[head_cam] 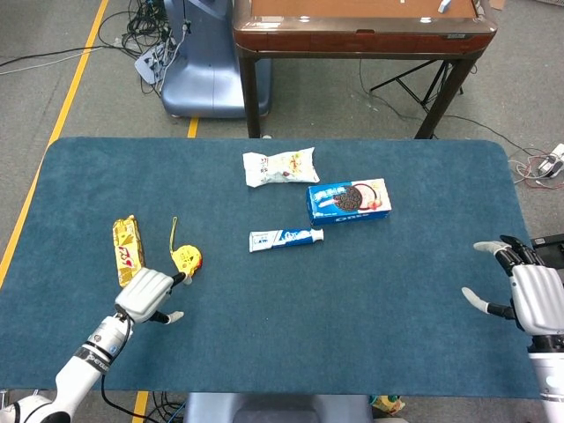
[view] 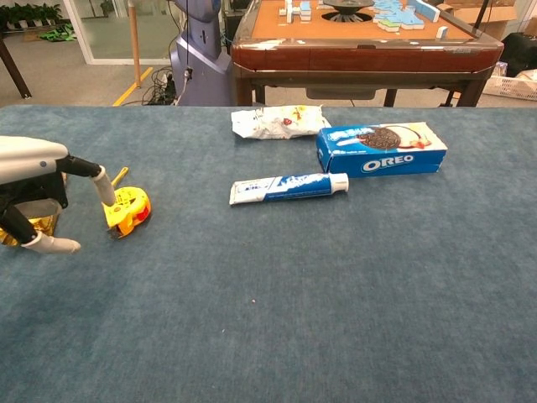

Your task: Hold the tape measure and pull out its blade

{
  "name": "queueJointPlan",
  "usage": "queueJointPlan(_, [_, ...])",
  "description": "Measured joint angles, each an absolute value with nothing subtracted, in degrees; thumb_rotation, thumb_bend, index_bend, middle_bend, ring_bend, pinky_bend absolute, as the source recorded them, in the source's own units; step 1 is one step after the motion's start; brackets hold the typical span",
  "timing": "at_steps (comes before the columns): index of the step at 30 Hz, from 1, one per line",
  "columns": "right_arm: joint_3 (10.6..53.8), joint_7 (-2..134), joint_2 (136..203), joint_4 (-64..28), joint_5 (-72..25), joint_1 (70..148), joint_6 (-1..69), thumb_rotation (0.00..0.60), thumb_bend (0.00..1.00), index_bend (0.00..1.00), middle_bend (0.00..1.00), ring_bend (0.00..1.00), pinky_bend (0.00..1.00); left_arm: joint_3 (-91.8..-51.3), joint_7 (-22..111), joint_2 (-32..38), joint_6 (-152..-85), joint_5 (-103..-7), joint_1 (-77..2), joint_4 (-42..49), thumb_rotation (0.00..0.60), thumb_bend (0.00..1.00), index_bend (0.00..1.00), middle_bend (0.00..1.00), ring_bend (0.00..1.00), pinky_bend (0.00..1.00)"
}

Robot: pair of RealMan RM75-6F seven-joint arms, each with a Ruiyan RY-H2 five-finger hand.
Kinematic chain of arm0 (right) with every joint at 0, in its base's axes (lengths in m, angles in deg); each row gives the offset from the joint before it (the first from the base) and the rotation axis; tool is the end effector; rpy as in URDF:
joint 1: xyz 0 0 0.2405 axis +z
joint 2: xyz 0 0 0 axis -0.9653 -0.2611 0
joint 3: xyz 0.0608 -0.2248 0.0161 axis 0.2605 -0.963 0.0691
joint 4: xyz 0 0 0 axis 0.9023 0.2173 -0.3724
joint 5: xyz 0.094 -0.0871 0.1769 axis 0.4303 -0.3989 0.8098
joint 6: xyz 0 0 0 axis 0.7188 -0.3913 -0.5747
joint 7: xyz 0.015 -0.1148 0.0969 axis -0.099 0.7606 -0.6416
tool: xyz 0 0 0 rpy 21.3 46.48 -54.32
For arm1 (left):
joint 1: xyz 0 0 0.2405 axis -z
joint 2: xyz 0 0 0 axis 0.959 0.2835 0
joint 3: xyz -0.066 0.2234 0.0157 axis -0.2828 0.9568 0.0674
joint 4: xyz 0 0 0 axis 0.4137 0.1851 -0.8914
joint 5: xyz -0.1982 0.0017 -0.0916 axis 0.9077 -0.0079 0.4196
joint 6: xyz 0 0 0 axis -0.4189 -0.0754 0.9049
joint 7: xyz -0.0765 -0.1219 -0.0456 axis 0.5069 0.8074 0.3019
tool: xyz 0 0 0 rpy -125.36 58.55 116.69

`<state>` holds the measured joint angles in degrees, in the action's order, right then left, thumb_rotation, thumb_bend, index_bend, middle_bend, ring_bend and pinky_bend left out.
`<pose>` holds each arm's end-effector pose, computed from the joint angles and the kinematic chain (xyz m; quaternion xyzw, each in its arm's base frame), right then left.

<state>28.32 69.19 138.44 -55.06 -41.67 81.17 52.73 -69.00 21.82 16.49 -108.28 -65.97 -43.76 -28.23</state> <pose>-0.2425 -0.2003 0.1756 0.5615 -0.4232 0.4207 0.5733 -0.1724 0.2667 0.0315 -0.7795 -0.3702 -0.3024 0.4050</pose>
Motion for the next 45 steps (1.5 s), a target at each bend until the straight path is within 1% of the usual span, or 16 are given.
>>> queueJointPlan(4, [28.17, 68.78, 138.38, -54.75, -41.66, 80.92, 52.83, 0.600, 0.25, 0.30, 0.32, 0.16, 0.21, -68.80, 16.64, 16.32, -106.20, -58.50, -41.52, -28.56, 0.600, 0.20, 0.31, 1.00, 0.93, 0.97])
queueJointPlan(8, [28.01, 68.46, 138.50, -54.43, -41.63, 80.70, 52.87, 0.600, 0.25, 0.30, 0.32, 0.16, 0.22, -68.20, 11.81, 16.00, -105.39, -51.07, -39.35, -28.92, 0.600, 0.20, 0.29, 1.00, 0.93, 0.97])
queueJointPlan(13, [27.90, 68.18, 138.67, -54.11, -41.60, 80.58, 52.81, 0.600, 0.25, 0.30, 0.32, 0.16, 0.22, -67.00, 6.31, 15.04, -105.79, -42.76, -36.40, -28.88, 0.600, 0.20, 0.28, 1.00, 0.94, 0.97])
queueJointPlan(19, [27.76, 68.12, 138.63, -53.96, -41.50, 80.35, 52.82, 0.600, 0.25, 0.30, 0.32, 0.16, 0.22, -65.69, 3.41, 13.50, -106.96, -36.38, -33.53, -27.61, 0.600, 0.20, 0.27, 1.00, 0.94, 0.97])
queueJointPlan(26, [27.69, 68.13, 138.71, -53.89, -41.43, 80.17, 52.86, 0.600, 0.25, 0.30, 0.32, 0.16, 0.22, -64.86, 1.93, 11.73, -107.90, -31.76, -30.99, -24.92, 0.600, 0.20, 0.27, 1.00, 0.94, 0.97])
queueJointPlan(31, [27.62, 68.21, 138.74, -53.88, -41.46, 80.08, 52.85, 0.600, 0.25, 0.30, 0.32, 0.16, 0.22, -64.75, 2.06, 10.20, -108.06, -30.47, -29.33, -22.60, 0.600, 0.20, 0.26, 1.00, 0.94, 0.97])
queueJointPlan(33, [27.60, 68.22, 138.75, -53.89, -41.49, 79.99, 52.97, 0.600, 0.25, 0.30, 0.32, 0.16, 0.22, -64.79, 2.35, 9.94, -107.90, -30.18, -28.95, -22.53, 0.600, 0.20, 0.26, 1.00, 0.94, 0.97])
queueJointPlan(38, [27.45, 67.89, 138.74, -53.64, -41.36, 79.65, 53.13, 0.600, 0.25, 0.30, 0.32, 0.16, 0.22, -65.46, 5.41, 9.77, -105.12, -30.00, -27.82, -22.79, 0.600, 0.20, 0.26, 1.00, 0.94, 0.97])
queueJointPlan(45, [27.24, 67.23, 138.51, -53.22, -41.16, 78.87, 53.79, 0.600, 0.25, 0.30, 0.32, 0.16, 0.22, -66.41, 8.19, 7.87, -104.26, -31.64, -26.11, -21.37, 0.600, 0.20, 0.24, 1.00, 0.93, 0.97])
